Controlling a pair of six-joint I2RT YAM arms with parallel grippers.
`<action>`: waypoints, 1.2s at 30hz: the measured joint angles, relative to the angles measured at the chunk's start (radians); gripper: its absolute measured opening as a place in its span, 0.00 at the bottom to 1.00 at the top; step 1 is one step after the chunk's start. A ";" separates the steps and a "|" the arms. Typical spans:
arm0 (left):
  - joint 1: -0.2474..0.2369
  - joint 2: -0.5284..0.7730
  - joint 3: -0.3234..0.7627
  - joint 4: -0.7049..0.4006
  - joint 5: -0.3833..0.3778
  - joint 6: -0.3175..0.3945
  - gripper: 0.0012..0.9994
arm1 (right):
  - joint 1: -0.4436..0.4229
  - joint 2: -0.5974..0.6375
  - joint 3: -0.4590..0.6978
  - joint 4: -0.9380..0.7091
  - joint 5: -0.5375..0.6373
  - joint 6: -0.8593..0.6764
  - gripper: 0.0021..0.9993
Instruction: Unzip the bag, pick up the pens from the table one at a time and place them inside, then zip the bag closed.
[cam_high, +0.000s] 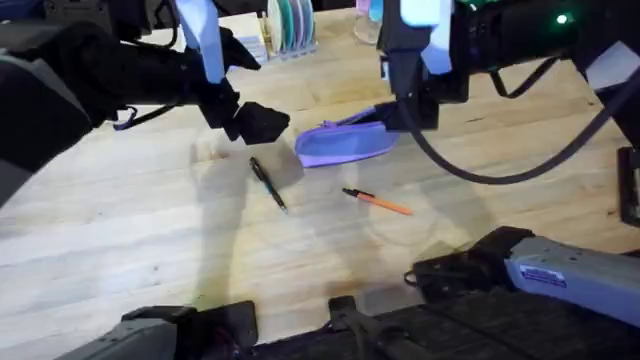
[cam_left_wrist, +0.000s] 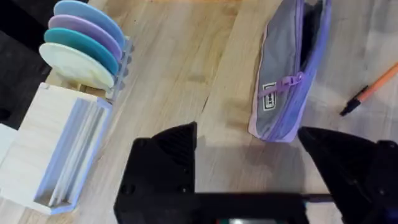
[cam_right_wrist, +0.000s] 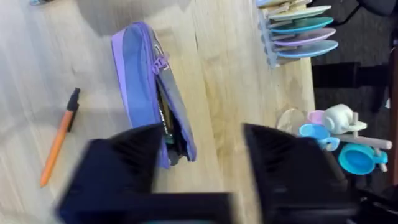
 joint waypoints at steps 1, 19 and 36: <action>0.000 0.000 0.000 0.000 0.000 0.000 0.99 | 0.000 0.000 0.000 -0.004 0.000 -0.001 0.66; 0.000 0.000 0.000 0.000 0.000 0.000 0.99 | 0.000 0.156 0.004 -0.051 -0.016 -0.027 0.03; 0.000 0.000 0.000 0.000 0.000 0.000 0.99 | 0.000 0.352 0.004 -0.034 -0.045 -0.030 0.03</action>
